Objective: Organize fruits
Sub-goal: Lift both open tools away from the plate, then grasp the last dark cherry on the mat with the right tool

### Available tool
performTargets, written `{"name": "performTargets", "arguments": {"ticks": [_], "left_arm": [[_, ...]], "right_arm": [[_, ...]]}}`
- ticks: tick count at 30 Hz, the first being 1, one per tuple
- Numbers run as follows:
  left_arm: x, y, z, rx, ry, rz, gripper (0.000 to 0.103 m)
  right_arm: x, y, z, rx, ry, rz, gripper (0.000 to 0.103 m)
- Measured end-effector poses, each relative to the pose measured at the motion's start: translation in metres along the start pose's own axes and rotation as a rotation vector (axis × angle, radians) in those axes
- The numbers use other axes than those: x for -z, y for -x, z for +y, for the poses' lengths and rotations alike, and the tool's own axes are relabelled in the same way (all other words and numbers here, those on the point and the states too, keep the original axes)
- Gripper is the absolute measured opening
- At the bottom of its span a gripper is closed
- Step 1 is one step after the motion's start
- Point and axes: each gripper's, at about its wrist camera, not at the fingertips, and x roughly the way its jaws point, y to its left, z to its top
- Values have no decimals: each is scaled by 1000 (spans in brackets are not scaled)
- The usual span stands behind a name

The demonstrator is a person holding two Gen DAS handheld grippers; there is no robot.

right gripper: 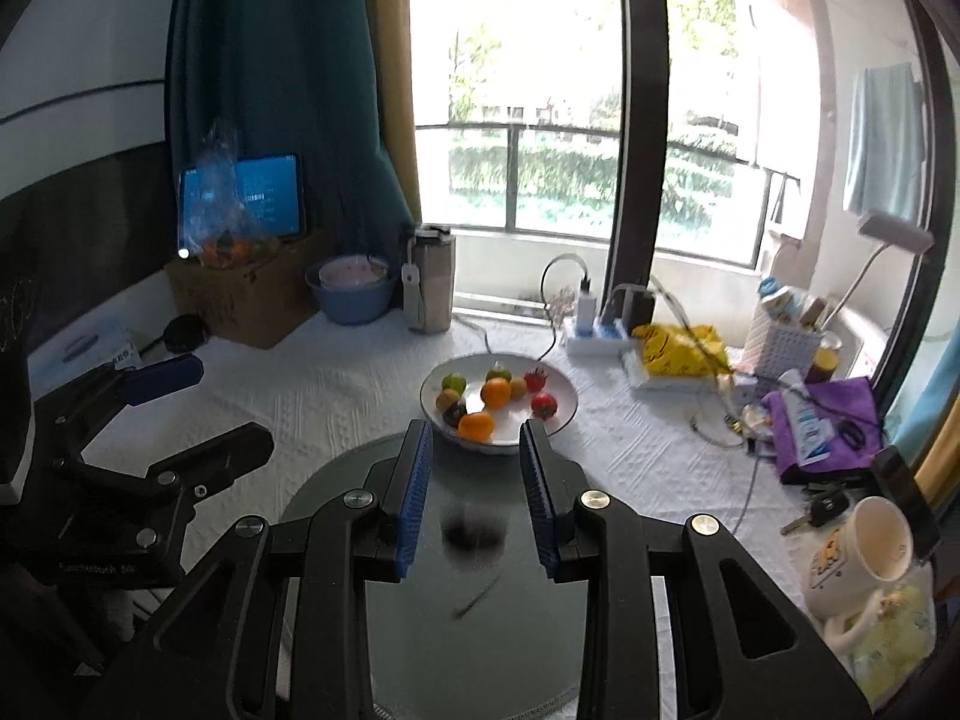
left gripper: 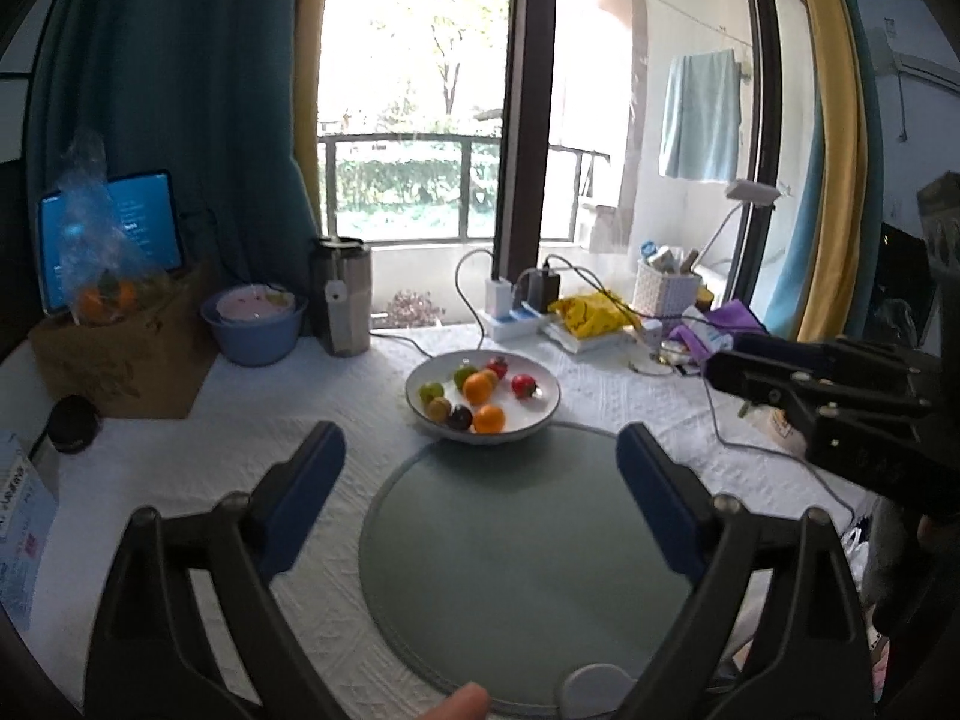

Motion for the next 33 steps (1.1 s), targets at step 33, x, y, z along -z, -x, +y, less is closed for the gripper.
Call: {"name": "performTargets", "arguments": {"ticks": [33], "left_arm": [[42, -11, 16, -42, 23, 100, 93]], "right_arm": [[111, -70, 8, -72, -56, 330, 51]]}}
